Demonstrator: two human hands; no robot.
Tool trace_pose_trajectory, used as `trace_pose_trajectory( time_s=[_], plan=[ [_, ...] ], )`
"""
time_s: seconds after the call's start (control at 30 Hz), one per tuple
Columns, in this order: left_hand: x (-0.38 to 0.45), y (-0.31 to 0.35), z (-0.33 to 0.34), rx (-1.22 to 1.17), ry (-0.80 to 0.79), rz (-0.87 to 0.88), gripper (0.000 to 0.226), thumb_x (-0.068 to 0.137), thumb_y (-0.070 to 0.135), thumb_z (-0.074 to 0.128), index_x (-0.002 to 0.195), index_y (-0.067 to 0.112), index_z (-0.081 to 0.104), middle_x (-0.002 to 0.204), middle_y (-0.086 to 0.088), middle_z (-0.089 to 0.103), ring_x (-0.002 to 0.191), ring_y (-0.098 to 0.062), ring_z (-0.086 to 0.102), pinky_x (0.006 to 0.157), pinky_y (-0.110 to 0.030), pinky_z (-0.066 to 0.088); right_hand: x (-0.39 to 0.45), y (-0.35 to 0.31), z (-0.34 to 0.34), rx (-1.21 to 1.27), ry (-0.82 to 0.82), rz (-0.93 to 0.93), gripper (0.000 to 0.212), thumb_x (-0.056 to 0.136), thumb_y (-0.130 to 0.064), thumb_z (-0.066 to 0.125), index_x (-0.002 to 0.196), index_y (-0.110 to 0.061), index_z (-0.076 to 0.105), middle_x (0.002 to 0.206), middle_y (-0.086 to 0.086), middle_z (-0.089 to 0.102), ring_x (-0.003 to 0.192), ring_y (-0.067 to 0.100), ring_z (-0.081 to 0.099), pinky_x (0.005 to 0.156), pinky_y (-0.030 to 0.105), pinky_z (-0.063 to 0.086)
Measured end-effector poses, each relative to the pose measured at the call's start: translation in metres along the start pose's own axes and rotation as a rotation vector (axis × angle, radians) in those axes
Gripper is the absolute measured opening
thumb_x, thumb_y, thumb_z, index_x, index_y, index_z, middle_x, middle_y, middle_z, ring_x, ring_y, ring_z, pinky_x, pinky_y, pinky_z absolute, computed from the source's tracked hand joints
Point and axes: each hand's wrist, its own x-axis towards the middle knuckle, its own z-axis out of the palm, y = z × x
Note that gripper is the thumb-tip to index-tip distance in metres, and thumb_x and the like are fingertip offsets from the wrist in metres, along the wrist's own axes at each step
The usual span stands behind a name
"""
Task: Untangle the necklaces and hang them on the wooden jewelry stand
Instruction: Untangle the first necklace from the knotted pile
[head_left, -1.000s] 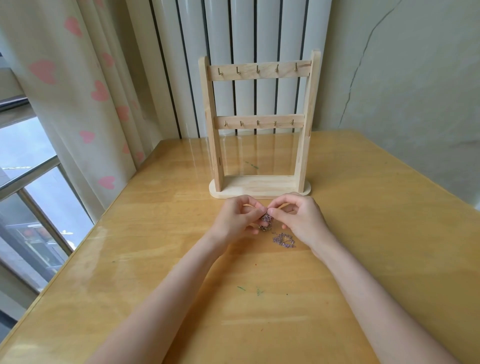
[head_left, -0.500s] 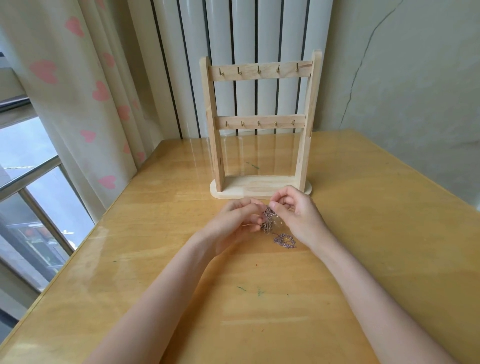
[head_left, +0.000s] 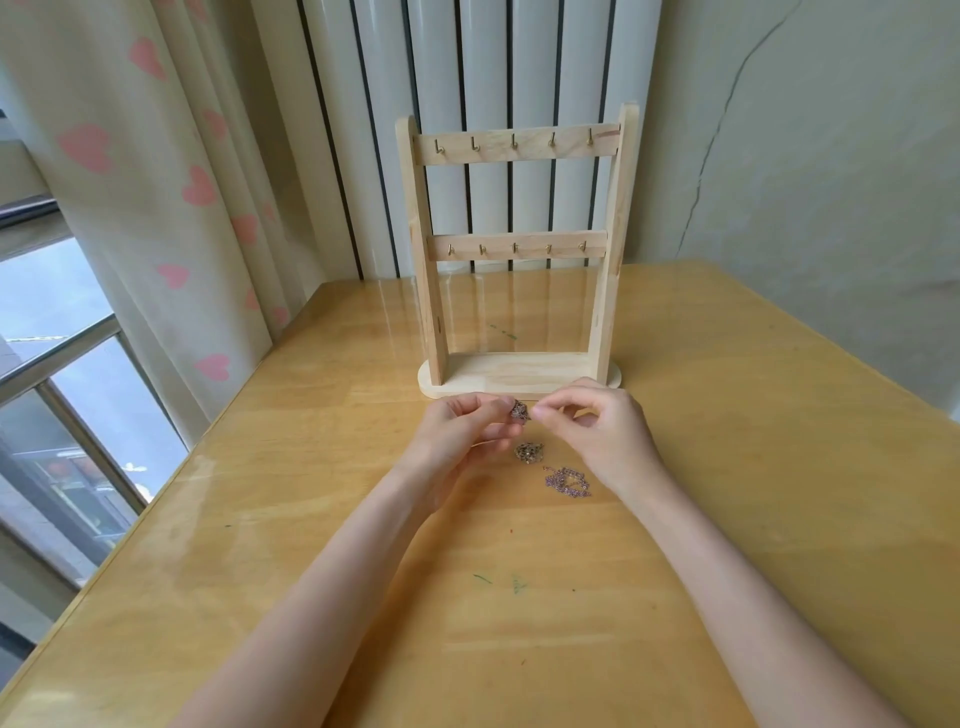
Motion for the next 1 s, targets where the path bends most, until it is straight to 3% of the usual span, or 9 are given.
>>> trace_pose_trajectory(
  time_s=[0.3,0.47,0.53,0.73,0.83,1.0],
  plan=[
    [-0.001,0.001,0.004,0.085,0.002,0.002,0.015,0.087,0.014,0.062,0.072,0.014,0.066,0.071,0.007,0.065,0.070,-0.004,0.061,0.062,-0.015,0.051,-0.002,0.001,0.009,-0.164,0.025,-0.032,0.009,0.073,0.000,0.071,0.068,-0.006,0.069,0.066,-0.013,0.054,0.059,0.003,0.050,0.058,0.011,0.039],
    [0.001,-0.001,0.004,0.030,0.004,0.023,0.027,0.087,0.011,0.062,0.060,0.014,0.063,0.060,0.005,0.058,0.064,-0.004,0.059,0.065,-0.015,0.052,-0.002,-0.001,0.005,-0.099,0.048,-0.033,0.010,0.074,-0.004,0.073,0.068,-0.010,0.067,0.071,-0.008,0.059,0.062,0.012,0.051,0.063,0.026,0.047],
    [0.001,-0.002,0.006,0.018,-0.004,0.040,0.034,0.087,0.008,0.062,0.053,0.015,0.062,0.056,0.006,0.058,0.063,-0.004,0.060,0.070,-0.015,0.053,-0.003,-0.002,0.008,-0.112,0.047,-0.032,0.012,0.071,-0.009,0.077,0.066,-0.013,0.067,0.069,-0.009,0.057,0.061,0.010,0.051,0.060,0.021,0.045],
    [0.001,-0.004,0.008,0.084,0.056,0.071,0.014,0.083,0.008,0.066,0.069,0.006,0.063,0.067,0.002,0.066,0.067,-0.006,0.064,0.076,-0.018,0.055,-0.002,0.002,0.009,-0.176,0.053,-0.004,0.009,0.072,-0.002,0.073,0.067,-0.008,0.069,0.065,-0.013,0.054,0.058,-0.001,0.051,0.057,0.009,0.039],
    [0.003,-0.004,0.008,0.193,0.100,0.070,0.016,0.084,0.014,0.067,0.070,0.009,0.062,0.070,0.002,0.062,0.065,-0.005,0.060,0.081,-0.023,0.053,-0.002,-0.001,0.004,-0.082,0.000,0.113,0.010,0.074,-0.002,0.069,0.066,-0.007,0.066,0.061,-0.008,0.056,0.052,0.000,0.048,0.055,0.008,0.037],
    [0.003,-0.002,0.018,0.428,0.151,0.138,0.019,0.088,0.014,0.059,0.070,0.012,0.060,0.071,0.000,0.060,0.070,-0.011,0.055,0.077,-0.026,0.048,0.000,-0.005,-0.004,0.298,-0.051,0.365,0.019,0.080,0.003,0.055,0.064,-0.007,0.053,0.065,0.004,0.045,0.062,0.012,0.040,0.059,0.023,0.032]
  ],
)
